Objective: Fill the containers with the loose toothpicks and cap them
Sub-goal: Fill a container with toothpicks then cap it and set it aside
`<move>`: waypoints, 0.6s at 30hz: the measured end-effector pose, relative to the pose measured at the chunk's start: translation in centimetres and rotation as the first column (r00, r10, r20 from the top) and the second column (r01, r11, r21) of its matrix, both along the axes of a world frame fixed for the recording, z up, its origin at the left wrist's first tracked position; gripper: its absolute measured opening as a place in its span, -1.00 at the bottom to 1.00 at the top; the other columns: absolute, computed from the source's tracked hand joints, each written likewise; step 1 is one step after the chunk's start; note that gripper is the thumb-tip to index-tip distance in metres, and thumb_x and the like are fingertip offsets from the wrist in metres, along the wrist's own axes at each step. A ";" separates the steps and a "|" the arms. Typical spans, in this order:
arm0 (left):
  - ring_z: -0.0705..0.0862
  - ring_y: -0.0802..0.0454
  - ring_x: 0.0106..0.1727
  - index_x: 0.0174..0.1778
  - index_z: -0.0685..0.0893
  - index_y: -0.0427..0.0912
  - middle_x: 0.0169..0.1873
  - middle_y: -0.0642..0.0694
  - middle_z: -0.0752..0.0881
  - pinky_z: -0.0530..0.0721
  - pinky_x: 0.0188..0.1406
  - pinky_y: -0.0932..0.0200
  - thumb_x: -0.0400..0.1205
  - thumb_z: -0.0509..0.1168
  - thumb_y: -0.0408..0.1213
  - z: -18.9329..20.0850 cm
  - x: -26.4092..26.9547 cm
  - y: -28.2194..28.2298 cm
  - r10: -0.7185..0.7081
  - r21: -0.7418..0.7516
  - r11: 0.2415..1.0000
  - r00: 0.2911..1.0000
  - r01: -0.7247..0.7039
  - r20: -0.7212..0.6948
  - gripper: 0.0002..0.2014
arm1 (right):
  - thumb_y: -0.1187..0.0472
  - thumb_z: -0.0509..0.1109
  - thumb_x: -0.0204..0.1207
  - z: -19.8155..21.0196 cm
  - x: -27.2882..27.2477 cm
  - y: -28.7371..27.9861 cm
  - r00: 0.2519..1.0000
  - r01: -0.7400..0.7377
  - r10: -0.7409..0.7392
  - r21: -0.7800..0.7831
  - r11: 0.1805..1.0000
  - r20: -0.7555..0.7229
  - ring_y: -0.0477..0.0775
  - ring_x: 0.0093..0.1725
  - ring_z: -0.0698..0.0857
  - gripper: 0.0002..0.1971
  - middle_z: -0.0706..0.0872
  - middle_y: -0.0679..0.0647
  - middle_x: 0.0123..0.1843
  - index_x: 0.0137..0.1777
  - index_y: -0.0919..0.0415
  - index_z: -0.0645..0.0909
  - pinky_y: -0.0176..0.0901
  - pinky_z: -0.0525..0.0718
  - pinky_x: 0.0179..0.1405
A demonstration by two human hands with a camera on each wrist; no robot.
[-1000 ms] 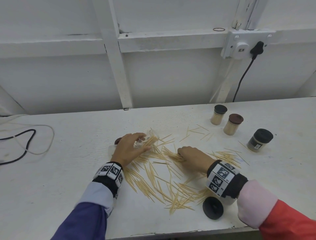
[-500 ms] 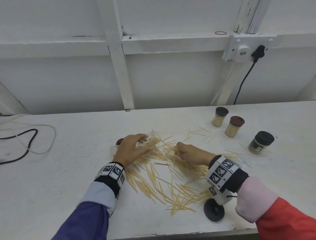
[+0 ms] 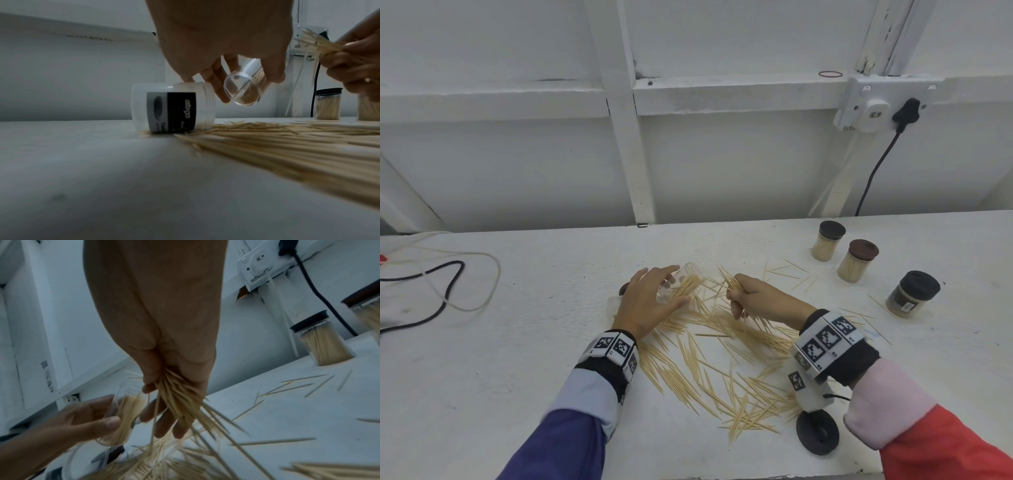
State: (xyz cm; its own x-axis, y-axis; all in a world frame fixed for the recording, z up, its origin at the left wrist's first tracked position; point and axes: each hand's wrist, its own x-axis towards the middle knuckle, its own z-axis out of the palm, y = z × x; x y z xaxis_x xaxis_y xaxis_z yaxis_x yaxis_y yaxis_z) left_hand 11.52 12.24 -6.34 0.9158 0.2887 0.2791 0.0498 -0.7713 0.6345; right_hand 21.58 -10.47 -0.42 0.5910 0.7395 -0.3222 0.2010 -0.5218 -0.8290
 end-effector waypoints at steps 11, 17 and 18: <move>0.53 0.38 0.04 0.29 0.62 0.06 -0.03 0.27 0.62 0.42 0.20 0.19 0.46 0.53 0.06 0.1 -0.2 -0.3 -0.024 0.032 0.999 0.999 0.023 0.040 -0.50 | 0.27 0.10 0.77 0.9 0.0 0.9 0.995 0.052 -0.035 0.196 0.979 -0.091 -0.06 -0.35 0.53 -0.88 0.51 0.03 -0.28 -0.01 0.25 0.39 -0.19 0.58 -0.26; 0.57 0.23 0.06 0.26 0.62 0.05 -0.04 0.29 0.60 0.44 0.14 0.21 0.45 0.55 0.03 0.3 -0.4 -0.6 -0.036 0.015 0.999 0.999 0.036 0.011 -0.52 | 0.27 0.09 0.78 1.4 0.0 1.5 0.993 0.028 -0.009 0.166 0.986 -0.117 -0.05 -0.35 0.50 -0.88 0.49 0.03 -0.29 0.02 0.26 0.41 -0.22 0.55 -0.37; 0.58 0.23 0.06 0.25 0.62 0.05 -0.02 0.28 0.61 0.46 0.11 0.22 0.45 0.55 0.03 0.4 -0.4 -0.6 -0.036 0.001 0.999 0.999 0.036 0.006 -0.52 | 0.27 0.08 0.78 1.4 0.0 1.5 0.993 0.022 -0.005 0.144 0.989 -0.114 -0.06 -0.36 0.50 -0.87 0.49 0.02 -0.29 0.03 0.26 0.42 -0.22 0.55 -0.37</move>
State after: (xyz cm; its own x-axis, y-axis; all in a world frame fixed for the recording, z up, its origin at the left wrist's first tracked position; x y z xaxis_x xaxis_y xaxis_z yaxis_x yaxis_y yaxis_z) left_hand 11.17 11.65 -5.96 0.9239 0.2554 0.2851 0.0181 -0.7731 0.6340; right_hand 21.58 -8.94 0.94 0.5670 0.7754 -0.2780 0.0953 -0.3970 -0.9129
